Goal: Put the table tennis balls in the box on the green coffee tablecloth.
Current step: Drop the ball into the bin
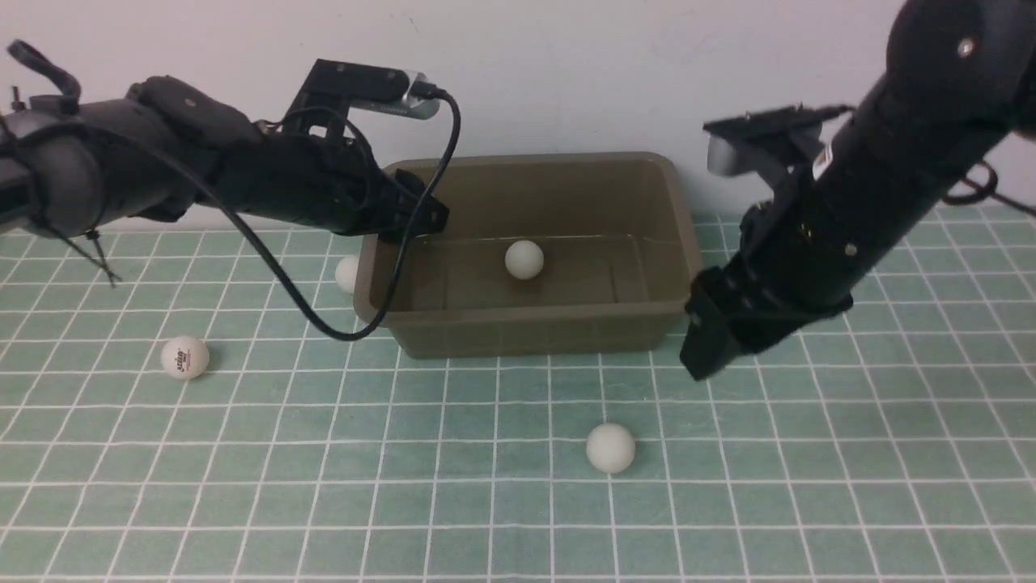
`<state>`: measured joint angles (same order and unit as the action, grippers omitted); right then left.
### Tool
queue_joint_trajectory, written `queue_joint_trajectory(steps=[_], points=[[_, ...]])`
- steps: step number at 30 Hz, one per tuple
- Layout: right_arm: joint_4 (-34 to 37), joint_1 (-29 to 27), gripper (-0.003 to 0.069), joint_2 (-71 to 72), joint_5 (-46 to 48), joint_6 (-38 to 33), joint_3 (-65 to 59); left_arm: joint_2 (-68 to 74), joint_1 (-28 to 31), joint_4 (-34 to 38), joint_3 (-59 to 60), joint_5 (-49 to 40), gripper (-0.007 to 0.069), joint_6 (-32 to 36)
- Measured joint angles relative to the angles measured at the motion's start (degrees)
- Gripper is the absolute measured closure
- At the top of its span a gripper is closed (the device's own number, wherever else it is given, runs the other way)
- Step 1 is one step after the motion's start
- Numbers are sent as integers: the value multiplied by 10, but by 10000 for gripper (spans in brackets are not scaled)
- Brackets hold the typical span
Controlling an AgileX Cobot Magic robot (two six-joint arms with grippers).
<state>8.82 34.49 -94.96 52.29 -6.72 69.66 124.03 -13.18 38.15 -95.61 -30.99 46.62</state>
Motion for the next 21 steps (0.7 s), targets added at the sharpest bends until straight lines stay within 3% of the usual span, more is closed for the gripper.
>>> queue_joint_trajectory(steps=[9, 21], points=[[-9, 0, 237, -77, -34, 20, 0, 0, 0, -47, 0, -4, 183, -34], [-1, 0, 237, -119, -90, 12, 0, -55, 5, -51, -1, -33, 174, -34]])
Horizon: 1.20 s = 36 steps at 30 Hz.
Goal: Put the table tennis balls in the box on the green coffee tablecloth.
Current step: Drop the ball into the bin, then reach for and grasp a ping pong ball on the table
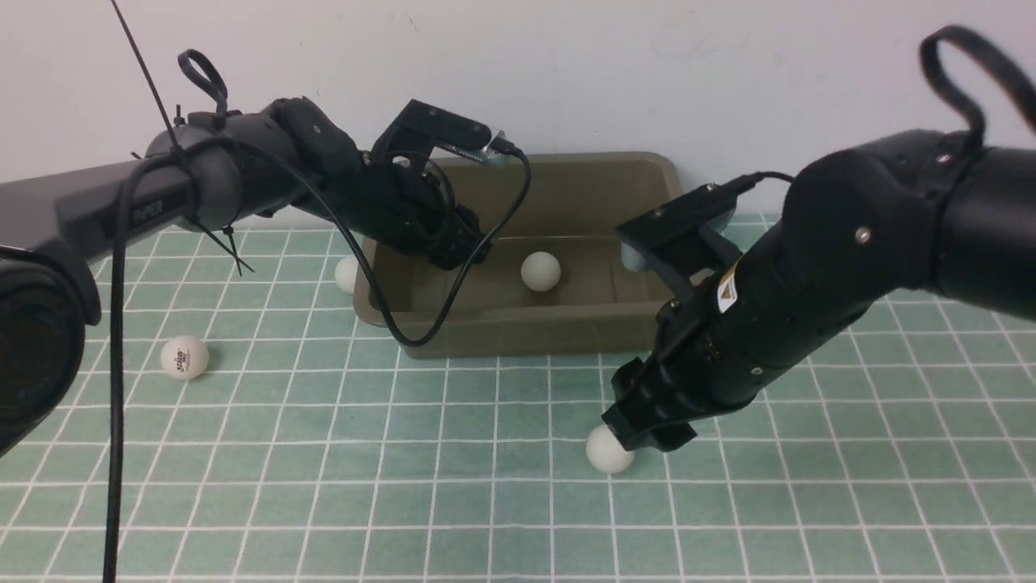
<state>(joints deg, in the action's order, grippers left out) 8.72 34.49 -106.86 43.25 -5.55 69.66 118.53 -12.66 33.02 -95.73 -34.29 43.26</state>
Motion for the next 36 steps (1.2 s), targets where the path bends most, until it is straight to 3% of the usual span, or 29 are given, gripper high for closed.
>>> queue_joint_trajectory(steps=[9, 18, 26, 32, 36], points=[[0, 0, 237, -22, -23, -2, 0, -87, 44, -22, -4, -61, 174, -11], [0, 0, 237, -42, -53, -8, 1, -139, 169, -102, -5, -211, 174, -69], [-1, 0, 296, -63, -63, -10, 1, -136, 269, -116, -4, -240, 197, -81], [11, 8, 296, -58, -26, -32, 2, -94, 273, -115, -4, -244, 198, -80], [60, 33, 296, -29, 32, -66, 21, -69, 273, -123, -4, -249, 198, -80]])
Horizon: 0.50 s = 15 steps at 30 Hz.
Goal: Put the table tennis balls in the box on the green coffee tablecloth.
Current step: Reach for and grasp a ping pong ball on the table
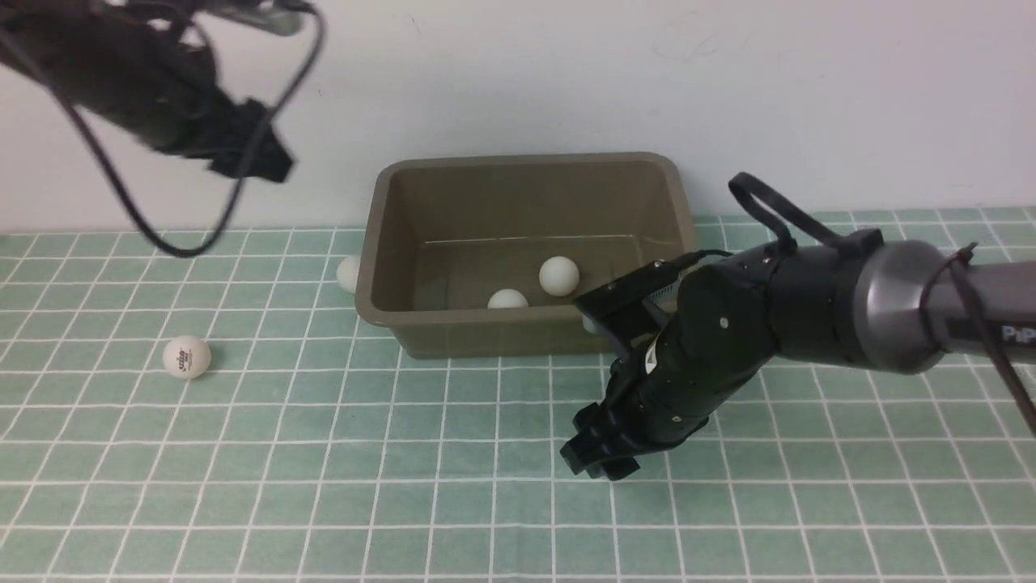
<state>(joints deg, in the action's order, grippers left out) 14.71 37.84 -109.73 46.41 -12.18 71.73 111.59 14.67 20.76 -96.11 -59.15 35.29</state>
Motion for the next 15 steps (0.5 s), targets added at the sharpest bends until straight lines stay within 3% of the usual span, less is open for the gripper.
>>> queue_joint_trajectory(steps=[8, 15], points=[[23, 13, 296, 46, 64, -11, 150, 31, 0, -9, 0, -30, 198, 0], [-43, 9, 296, 12, 60, -5, 278, 40, 0, -48, 0, -31, 198, -10]])
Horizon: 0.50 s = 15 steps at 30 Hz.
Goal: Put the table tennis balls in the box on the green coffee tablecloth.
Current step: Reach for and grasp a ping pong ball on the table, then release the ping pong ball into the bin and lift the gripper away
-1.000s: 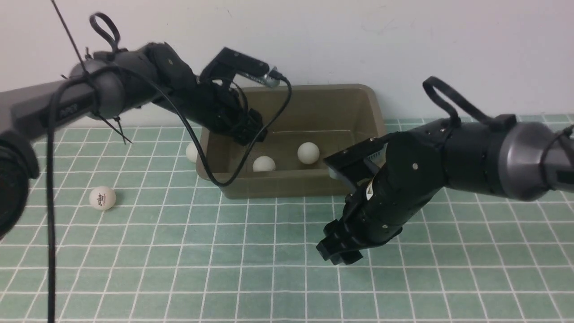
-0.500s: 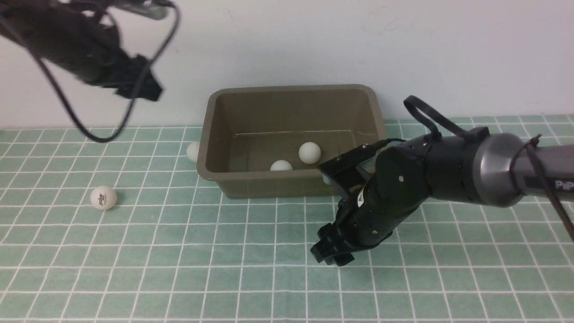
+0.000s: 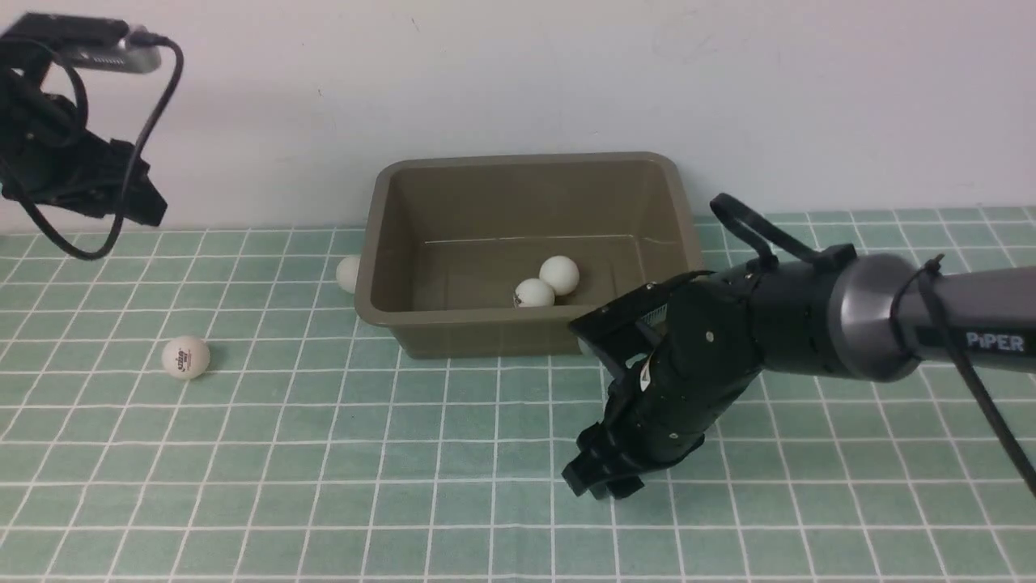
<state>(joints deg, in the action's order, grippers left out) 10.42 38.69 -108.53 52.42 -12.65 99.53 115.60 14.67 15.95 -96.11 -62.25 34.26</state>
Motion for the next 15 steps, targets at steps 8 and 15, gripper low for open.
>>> queue_joint_trajectory(steps=[8, 15], points=[[-41, -28, 296, -100, 11, 10, 102, 26, 0, 0, 0, -3, 198, -4], [-41, -62, 296, -163, 28, 11, 156, 51, 0, 16, 0, 7, 198, -4]])
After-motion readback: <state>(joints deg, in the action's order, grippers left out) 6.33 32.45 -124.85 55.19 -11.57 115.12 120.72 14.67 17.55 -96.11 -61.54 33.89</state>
